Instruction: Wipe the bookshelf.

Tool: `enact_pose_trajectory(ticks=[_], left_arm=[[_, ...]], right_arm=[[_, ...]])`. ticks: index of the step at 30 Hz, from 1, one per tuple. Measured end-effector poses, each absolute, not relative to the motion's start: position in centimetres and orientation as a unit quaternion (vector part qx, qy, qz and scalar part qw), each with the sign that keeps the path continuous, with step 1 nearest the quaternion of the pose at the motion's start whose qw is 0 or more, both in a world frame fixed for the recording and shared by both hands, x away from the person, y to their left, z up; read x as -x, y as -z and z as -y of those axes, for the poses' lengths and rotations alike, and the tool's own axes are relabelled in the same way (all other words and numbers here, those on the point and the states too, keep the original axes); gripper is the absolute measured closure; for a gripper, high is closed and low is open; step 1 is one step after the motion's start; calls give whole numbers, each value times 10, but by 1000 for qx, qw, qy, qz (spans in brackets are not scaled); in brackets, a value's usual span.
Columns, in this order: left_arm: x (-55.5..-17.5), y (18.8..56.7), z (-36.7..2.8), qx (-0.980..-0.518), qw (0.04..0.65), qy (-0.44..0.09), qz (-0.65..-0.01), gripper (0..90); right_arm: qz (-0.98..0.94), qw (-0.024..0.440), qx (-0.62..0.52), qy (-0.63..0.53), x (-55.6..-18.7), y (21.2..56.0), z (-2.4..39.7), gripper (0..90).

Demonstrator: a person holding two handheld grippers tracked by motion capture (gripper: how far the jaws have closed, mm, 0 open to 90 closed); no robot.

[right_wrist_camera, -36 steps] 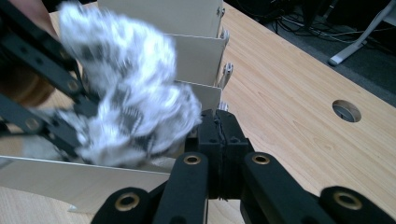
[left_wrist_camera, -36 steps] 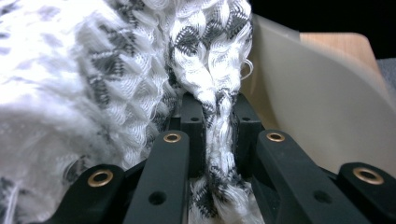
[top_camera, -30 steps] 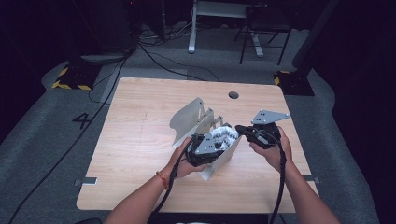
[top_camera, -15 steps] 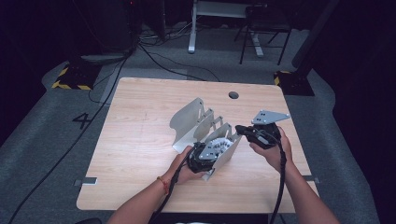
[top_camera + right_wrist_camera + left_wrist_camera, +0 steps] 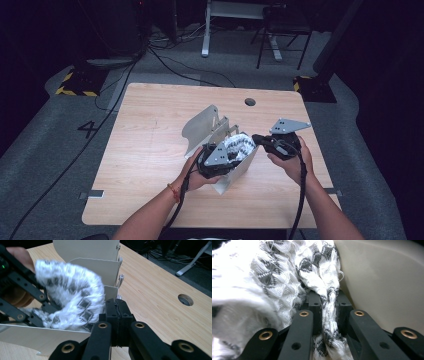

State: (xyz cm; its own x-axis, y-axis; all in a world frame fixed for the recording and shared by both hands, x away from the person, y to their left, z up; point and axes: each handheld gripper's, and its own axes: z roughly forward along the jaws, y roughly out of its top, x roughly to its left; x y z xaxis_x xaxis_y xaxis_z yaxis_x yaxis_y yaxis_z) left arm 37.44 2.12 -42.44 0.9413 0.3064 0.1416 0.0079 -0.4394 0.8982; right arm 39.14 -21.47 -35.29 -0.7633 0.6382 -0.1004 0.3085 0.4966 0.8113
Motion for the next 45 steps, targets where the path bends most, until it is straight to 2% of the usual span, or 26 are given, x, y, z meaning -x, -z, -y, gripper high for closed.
enact_pose_trajectory(ticks=[4, 18, 32, 37, 42, 45], left_arm=[[-376, 430, -15, -844, 505, -152, -99, 798], [-378, 460, -3, -865, 471, -132, -113, 799], [-380, 495, 0, -910, 389, -103, -98, 798], [-380, 490, -3, -906, 401, -100, -93, 798], [-381, 470, -14, -882, 454, -91, -91, 798], [-378, 454, -17, -866, 483, -104, -77, 799]], right_arm=[[-841, 201, -280, -416, -391, 353, 215, 900], [-834, 198, -284, -429, -391, 356, 217, 900], [-834, 197, -283, -431, -391, 357, 217, 900], [-833, 195, -284, -434, -391, 357, 218, 900], [-833, 195, -283, -434, -391, 357, 218, 900], [-833, 196, -284, -433, -391, 357, 217, 900]])
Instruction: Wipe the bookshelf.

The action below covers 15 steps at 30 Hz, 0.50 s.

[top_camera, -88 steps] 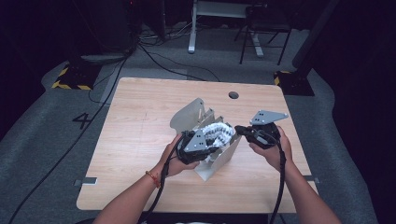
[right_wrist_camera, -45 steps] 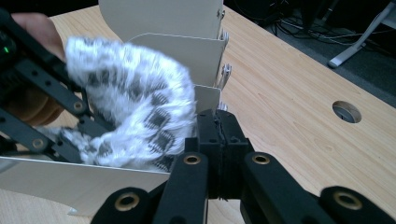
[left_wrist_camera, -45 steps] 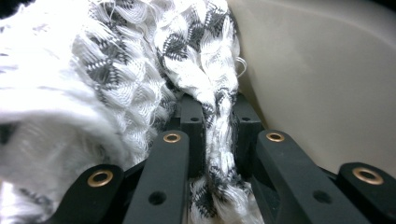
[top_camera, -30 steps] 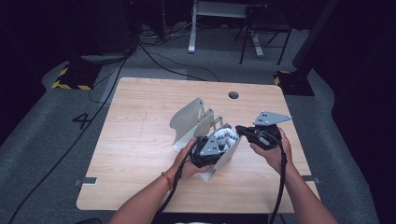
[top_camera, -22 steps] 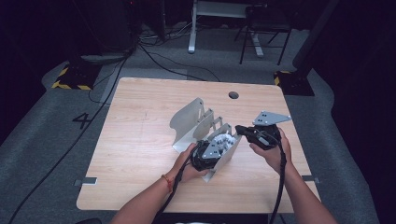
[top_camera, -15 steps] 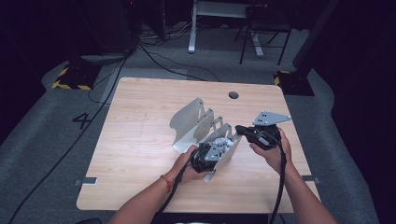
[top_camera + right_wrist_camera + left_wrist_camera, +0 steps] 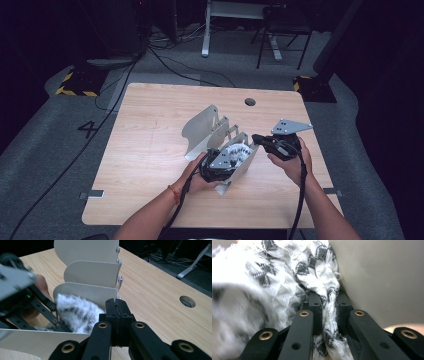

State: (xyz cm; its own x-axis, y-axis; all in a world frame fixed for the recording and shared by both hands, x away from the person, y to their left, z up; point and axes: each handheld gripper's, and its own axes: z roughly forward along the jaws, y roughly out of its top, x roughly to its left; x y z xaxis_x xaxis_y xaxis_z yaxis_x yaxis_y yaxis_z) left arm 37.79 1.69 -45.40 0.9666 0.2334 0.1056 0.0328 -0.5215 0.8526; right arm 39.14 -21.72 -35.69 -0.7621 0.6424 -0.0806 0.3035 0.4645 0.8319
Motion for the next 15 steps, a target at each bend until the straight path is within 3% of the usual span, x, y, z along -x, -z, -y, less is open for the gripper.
enact_pose_trajectory(ticks=[7, 15], left_arm=[[-370, 422, -25, -839, 528, -119, -56, 799], [-370, 449, -14, -873, 462, -137, -78, 799]], right_arm=[[-833, 197, -284, -431, -392, 357, 217, 900], [-833, 197, -285, -431, -392, 357, 217, 899]])
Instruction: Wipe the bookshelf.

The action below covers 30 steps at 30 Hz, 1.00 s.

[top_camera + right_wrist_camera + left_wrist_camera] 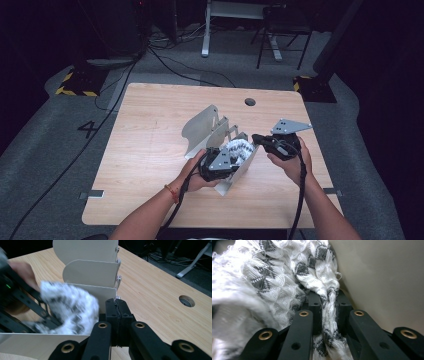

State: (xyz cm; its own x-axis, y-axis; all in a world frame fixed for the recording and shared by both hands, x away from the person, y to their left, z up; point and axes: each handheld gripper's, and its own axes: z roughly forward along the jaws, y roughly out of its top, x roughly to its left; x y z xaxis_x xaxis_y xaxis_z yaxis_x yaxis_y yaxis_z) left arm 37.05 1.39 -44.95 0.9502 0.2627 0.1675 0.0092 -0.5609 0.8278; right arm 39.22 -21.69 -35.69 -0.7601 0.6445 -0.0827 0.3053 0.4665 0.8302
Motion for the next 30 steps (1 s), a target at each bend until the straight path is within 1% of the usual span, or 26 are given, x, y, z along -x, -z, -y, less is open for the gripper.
enact_pose_trajectory(ticks=[6, 11, 13, 15, 17, 21, 25, 30], left_arm=[[-376, 479, -3, -882, 443, -120, -108, 798], [-376, 498, 0, -903, 402, -99, -114, 798], [-375, 499, -3, -904, 402, -99, -110, 798], [-371, 500, -7, -906, 398, -87, -112, 798], [-365, 499, -13, -912, 389, -88, -100, 799], [-350, 496, -30, -919, 377, -66, -94, 799], [-346, 496, -38, -920, 376, -75, -89, 799], [-359, 497, -25, -913, 378, -97, -116, 794]], right_arm=[[-833, 198, -285, -432, -392, 358, 217, 899], [-831, 196, -286, -434, -393, 358, 217, 899], [-830, 196, -285, -437, -393, 359, 218, 899], [-829, 195, -286, -439, -393, 359, 218, 899], [-829, 195, -286, -439, -393, 359, 218, 899], [-827, 193, -288, -442, -393, 360, 219, 899], [-826, 196, -288, -444, -392, 360, 219, 899], [-826, 197, -289, -442, -391, 360, 218, 899]])
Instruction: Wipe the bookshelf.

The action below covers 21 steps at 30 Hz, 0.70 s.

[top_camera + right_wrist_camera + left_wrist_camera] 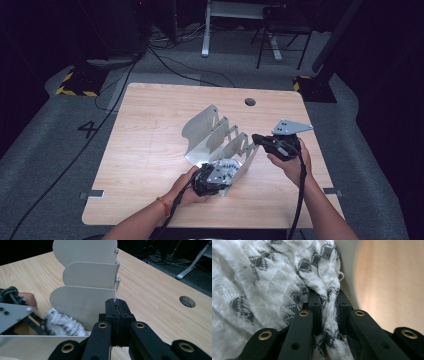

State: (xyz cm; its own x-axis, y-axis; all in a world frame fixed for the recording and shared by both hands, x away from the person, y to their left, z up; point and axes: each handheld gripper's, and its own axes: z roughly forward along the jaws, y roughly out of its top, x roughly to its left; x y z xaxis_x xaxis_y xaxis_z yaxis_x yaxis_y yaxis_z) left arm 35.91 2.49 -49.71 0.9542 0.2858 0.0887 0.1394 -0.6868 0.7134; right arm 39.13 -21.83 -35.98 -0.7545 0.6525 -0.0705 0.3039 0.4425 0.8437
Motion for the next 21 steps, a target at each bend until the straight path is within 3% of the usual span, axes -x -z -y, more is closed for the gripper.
enact_pose_trajectory(ticks=[8, 21], left_arm=[[-372, 501, -10, -904, 397, -91, -130, 792], [-346, 498, -44, -915, 384, -66, -104, 795]], right_arm=[[-827, 197, -289, -441, -392, 360, 218, 899], [-830, 198, -287, -435, -391, 358, 219, 864]])
